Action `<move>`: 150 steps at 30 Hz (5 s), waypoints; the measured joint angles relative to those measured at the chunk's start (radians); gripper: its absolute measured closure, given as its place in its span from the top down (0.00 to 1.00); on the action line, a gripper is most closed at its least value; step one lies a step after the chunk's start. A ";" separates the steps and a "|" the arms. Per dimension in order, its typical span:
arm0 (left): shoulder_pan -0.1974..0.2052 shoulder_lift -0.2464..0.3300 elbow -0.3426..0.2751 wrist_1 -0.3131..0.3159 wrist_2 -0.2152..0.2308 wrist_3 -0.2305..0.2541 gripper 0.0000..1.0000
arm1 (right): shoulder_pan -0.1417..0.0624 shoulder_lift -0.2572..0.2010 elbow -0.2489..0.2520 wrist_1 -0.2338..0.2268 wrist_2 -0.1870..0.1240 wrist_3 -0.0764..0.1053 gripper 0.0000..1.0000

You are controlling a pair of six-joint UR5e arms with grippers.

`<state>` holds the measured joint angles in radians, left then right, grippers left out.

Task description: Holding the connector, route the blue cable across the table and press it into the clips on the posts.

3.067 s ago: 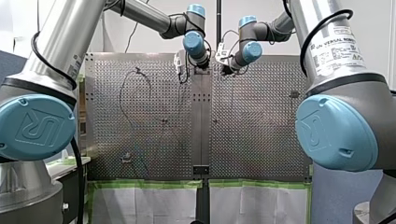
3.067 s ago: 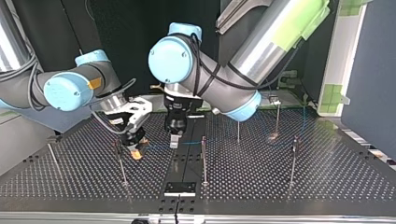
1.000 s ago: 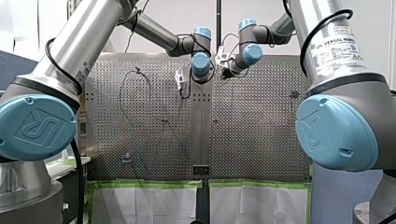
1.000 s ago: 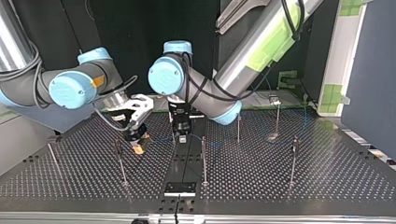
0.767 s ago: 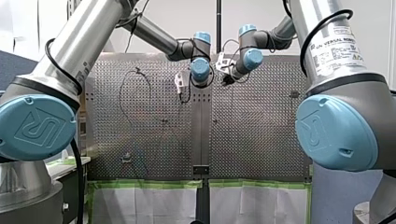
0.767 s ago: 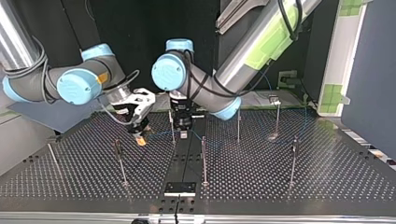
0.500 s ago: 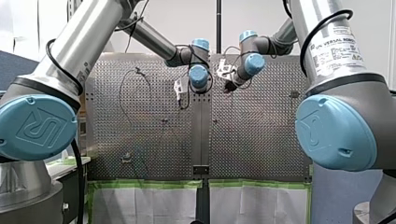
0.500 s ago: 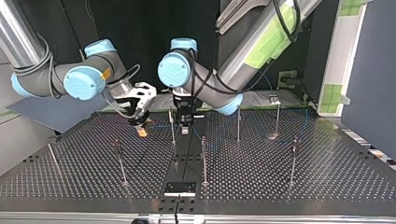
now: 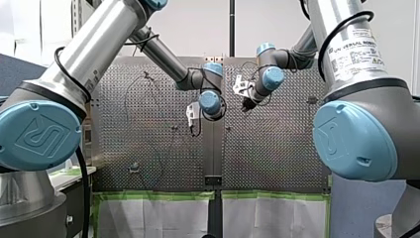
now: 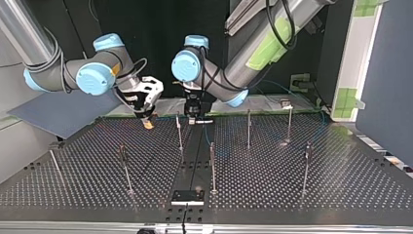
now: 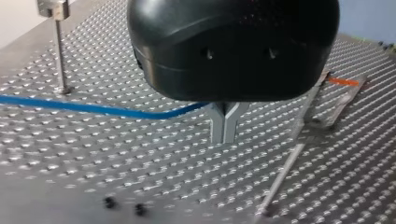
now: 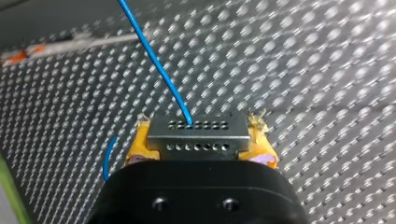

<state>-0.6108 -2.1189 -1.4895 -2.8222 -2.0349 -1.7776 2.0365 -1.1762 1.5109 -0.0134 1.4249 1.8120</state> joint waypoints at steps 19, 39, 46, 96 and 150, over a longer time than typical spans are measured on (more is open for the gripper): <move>0.005 -0.044 -0.156 0.162 0.131 -0.032 0.00 | -0.024 0.013 0.151 -0.059 0.100 -0.084 0.00; 0.060 -0.067 -0.068 0.135 0.216 -0.051 0.00 | -0.049 0.112 0.137 -0.153 0.069 -0.092 0.00; 0.072 -0.129 -0.006 0.093 0.221 -0.066 0.00 | -0.061 0.135 0.105 -0.153 0.037 -0.090 0.00; 0.060 -0.113 0.074 -0.098 0.138 -0.039 1.00 | -0.165 0.156 0.019 -0.253 -0.109 -0.157 0.00; -0.184 -0.291 0.289 -0.158 -0.090 -0.090 1.00 | -0.241 0.198 0.018 -0.310 -0.160 -0.177 0.00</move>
<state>-0.7946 -2.4097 -1.2000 -2.9804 -2.1247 -1.8672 1.7959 -0.9780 1.5288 -0.3238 1.2653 1.6352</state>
